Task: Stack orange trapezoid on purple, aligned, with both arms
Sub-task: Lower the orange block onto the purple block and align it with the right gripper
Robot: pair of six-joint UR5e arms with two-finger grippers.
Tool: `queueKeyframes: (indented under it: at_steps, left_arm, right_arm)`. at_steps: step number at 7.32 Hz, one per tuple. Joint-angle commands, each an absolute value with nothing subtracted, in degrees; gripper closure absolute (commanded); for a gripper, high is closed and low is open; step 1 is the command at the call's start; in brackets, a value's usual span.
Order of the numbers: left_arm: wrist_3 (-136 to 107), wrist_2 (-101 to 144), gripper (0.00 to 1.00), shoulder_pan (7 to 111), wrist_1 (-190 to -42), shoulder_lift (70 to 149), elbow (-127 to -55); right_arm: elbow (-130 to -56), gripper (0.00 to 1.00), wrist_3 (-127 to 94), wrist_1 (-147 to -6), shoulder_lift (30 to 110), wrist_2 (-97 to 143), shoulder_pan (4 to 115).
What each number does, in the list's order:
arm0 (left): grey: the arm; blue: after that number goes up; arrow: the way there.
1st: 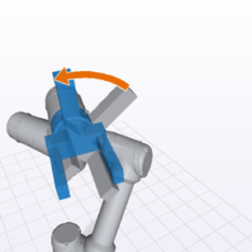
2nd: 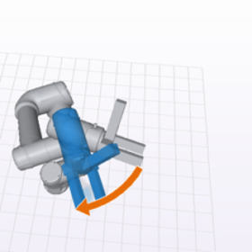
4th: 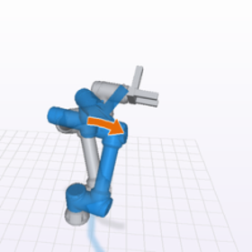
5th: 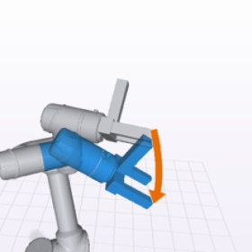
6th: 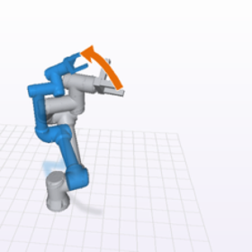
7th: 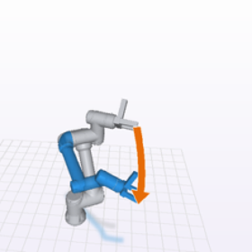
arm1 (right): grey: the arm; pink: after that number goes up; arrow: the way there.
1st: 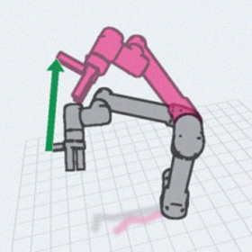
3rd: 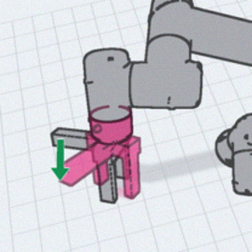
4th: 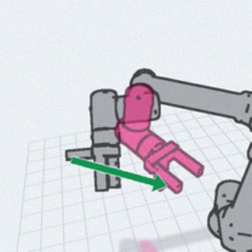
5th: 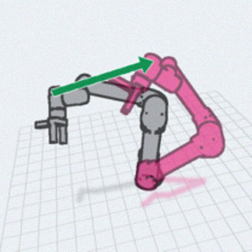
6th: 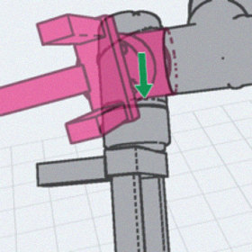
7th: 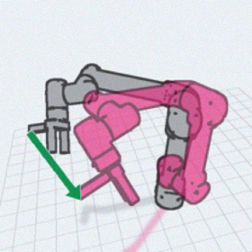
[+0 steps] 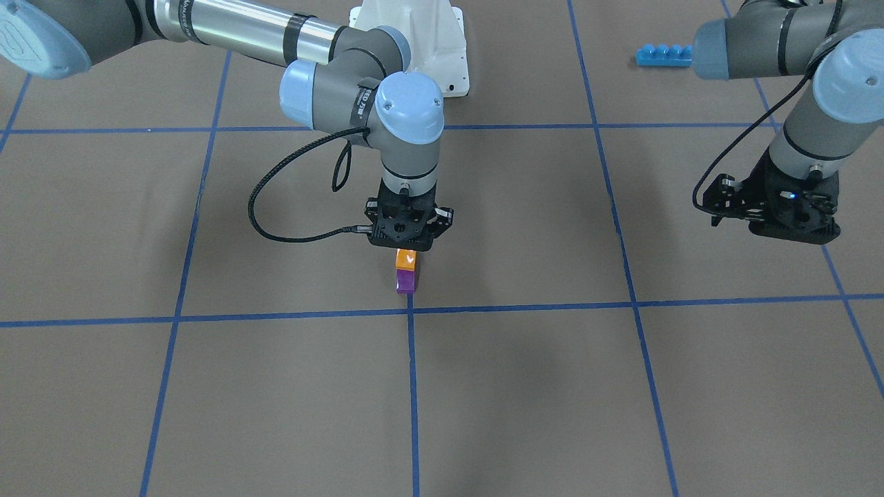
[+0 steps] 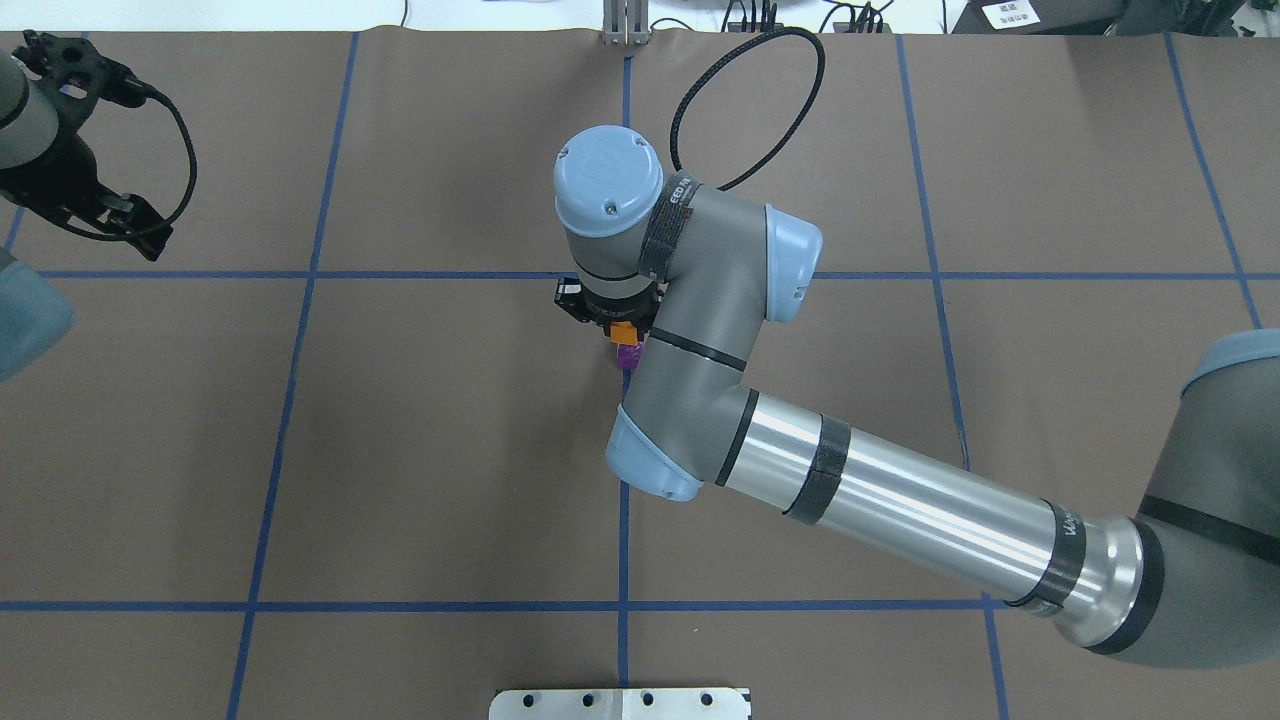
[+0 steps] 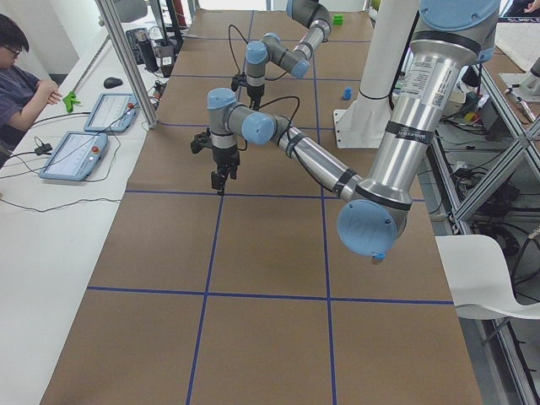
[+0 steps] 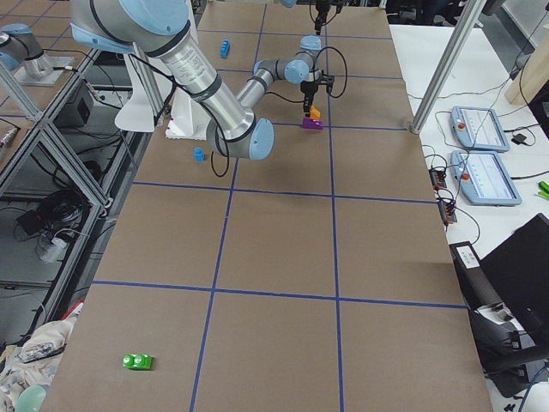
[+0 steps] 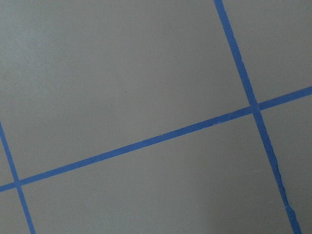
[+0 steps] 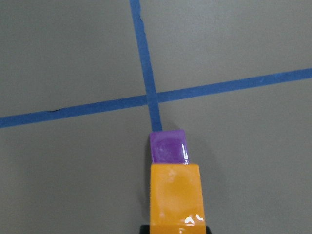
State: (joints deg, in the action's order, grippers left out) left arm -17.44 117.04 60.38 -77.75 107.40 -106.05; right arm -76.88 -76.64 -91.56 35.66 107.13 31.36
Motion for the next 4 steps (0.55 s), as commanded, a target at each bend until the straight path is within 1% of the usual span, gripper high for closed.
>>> queueKeyframes:
  at_steps: [1,4]
  left_arm:
    - [-17.49,116.98,0.00,60.38,-77.78,107.40,-106.00]
    - [-17.49,116.98,0.00,60.38,-77.78,107.31,-106.00]
  right_arm:
    - [-76.20,1.00,-76.55,-91.58,35.86,107.14,31.11]
    - [-75.67,1.00,-76.55,-90.62,35.86,107.14,30.94]
